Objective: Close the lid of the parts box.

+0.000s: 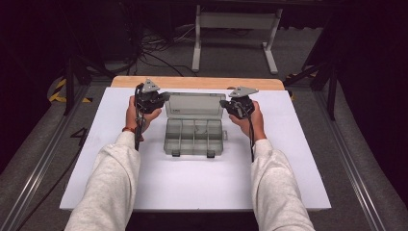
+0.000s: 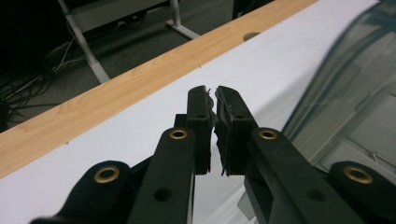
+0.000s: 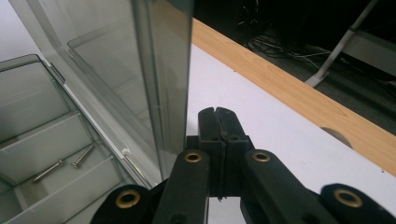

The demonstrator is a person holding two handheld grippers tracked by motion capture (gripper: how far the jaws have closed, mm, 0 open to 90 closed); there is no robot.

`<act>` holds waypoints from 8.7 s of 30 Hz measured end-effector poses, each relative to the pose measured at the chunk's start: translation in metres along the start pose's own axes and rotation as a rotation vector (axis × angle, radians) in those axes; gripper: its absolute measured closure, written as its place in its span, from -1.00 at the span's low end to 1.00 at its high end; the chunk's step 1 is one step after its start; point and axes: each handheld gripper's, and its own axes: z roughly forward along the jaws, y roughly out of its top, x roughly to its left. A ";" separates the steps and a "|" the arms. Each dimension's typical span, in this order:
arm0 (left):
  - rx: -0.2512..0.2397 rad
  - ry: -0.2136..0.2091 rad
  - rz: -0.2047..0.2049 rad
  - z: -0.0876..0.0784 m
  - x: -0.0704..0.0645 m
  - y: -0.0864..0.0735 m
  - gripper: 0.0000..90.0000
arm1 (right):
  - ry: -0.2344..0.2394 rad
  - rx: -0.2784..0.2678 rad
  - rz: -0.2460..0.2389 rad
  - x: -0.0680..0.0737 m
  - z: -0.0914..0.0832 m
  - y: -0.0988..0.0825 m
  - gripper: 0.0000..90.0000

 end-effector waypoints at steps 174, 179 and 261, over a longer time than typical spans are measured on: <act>0.024 -0.210 0.257 -0.074 -0.079 -0.089 0.97 | 0.207 -0.007 -0.083 0.086 -0.073 -0.064 0.93; 0.016 -0.194 0.248 -0.075 -0.079 -0.089 0.90 | 0.200 -0.013 -0.073 0.086 -0.073 -0.064 0.85; -0.135 -0.139 0.199 -0.112 -0.073 -0.106 -0.88 | -0.004 -0.098 -0.102 0.093 -0.097 -0.070 -0.82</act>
